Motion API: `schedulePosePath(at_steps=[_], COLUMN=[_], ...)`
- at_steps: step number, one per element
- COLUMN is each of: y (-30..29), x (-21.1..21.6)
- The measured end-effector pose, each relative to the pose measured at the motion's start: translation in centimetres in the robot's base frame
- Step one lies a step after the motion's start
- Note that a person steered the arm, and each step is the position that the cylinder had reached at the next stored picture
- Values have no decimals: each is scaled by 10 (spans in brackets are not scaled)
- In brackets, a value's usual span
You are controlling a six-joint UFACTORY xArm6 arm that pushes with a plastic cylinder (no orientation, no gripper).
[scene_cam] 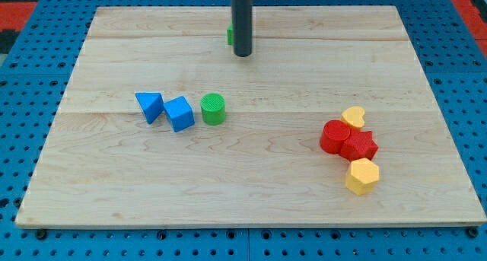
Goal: Push the green star towards top left
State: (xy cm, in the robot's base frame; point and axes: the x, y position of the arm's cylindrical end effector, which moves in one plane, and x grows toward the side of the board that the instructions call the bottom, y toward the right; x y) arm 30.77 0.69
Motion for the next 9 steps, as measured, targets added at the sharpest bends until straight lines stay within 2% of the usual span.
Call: schedulePosePath(at_steps=[1, 2, 3, 4, 5, 6, 7, 8, 9], y=[1, -35, -35, 20, -3, -50, -106, -41, -68], x=[-35, -56, -50, -49, -97, -104, -76, -54, -43])
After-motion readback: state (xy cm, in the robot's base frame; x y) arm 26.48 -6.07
